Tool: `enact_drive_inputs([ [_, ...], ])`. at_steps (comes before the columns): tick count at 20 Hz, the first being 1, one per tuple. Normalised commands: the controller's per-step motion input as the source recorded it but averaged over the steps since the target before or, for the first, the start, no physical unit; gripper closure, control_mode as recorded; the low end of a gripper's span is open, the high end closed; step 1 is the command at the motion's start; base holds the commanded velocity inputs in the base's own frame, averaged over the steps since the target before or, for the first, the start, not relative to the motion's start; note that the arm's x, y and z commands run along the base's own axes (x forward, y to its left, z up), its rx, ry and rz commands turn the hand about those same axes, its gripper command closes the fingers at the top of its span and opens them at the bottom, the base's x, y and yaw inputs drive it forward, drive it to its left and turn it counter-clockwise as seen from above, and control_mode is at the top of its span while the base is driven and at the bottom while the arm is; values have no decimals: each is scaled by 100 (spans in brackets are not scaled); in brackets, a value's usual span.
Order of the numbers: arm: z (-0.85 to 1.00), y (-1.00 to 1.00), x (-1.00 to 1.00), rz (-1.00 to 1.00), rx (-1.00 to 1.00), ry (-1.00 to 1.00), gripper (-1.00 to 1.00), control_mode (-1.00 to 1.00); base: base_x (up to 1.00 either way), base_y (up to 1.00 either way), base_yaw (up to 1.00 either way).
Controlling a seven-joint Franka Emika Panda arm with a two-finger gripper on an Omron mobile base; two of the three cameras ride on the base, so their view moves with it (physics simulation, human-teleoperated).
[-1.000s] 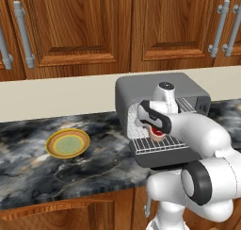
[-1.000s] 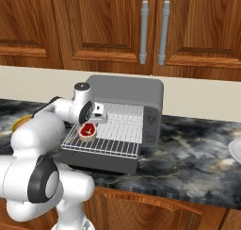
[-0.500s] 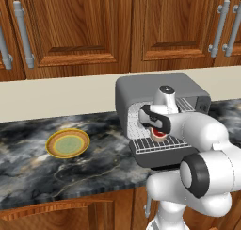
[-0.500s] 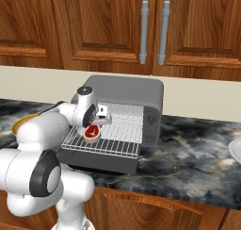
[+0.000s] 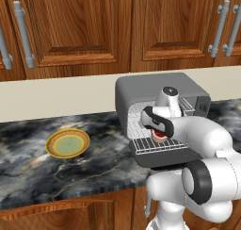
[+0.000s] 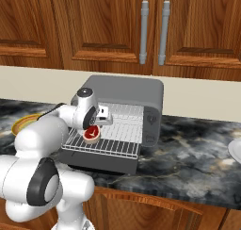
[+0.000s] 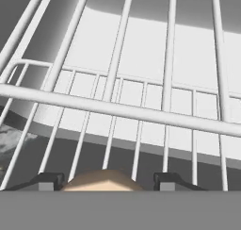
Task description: Open the toaster oven door. Place the bread on the top rack in the toaster oven and place the steak on the bottom rack.
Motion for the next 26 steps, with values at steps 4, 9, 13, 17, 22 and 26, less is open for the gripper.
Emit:
enact_drive_inputs([
  [4,2,-3,-6,-7,0,-2,-100,-100,0,0,0],
  [9,18,-5,-1,-6,0,-6,-100,-100,0,0,0],
  [13,21,-7,-7,-9,0,-2,-100,-100,0,0,0],
  [17,20,-11,-37,-8,3,-1,-100,-100,0,0,0],
  [22,9,0,-60,-1,6,0,-100,-100,0,0,0],
  [26,9,1,-60,0,5,0,-100,-100,0,0,0],
])
